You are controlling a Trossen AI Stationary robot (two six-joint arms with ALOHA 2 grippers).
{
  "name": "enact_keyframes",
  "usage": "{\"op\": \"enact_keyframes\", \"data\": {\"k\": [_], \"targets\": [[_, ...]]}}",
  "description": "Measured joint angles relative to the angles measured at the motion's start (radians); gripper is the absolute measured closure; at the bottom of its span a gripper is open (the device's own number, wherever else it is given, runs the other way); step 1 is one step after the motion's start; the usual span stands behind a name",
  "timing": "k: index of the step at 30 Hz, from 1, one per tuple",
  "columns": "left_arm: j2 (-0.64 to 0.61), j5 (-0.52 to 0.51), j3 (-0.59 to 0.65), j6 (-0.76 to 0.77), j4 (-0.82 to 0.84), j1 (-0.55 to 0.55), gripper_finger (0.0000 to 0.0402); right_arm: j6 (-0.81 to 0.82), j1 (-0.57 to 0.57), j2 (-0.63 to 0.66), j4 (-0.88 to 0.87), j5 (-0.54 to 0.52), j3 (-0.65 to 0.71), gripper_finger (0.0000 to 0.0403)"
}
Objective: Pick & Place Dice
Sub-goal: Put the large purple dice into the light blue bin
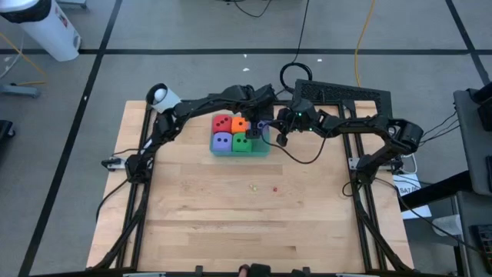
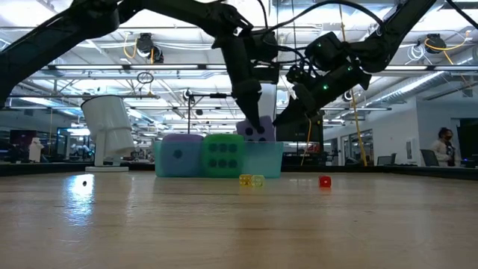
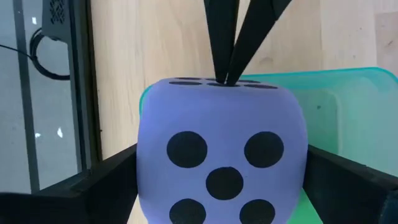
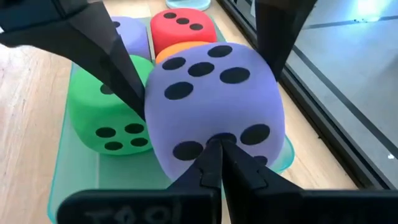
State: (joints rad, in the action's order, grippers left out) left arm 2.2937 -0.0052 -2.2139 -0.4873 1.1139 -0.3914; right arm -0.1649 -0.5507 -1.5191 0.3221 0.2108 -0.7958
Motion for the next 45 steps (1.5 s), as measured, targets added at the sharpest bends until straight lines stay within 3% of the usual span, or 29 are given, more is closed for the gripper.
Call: {"op": "enact_keyframes", "data": {"k": [19,29,45], "targets": [[0.046,-0.009,0.000,0.002,-0.013,-0.016,0.0002,-0.084,0.023,0.012,0.064,0.004,0.000,0.0403],[0.046,0.034,0.001,-0.045,-0.043,-0.013,0.0002,-0.136,0.006,-0.051,0.124,0.107,0.000,0.0403],[0.039,0.077,0.003,-0.152,-0.047,0.007,0.0002,-0.104,-0.026,-0.113,0.118,0.160,-0.001,0.0403]]}}
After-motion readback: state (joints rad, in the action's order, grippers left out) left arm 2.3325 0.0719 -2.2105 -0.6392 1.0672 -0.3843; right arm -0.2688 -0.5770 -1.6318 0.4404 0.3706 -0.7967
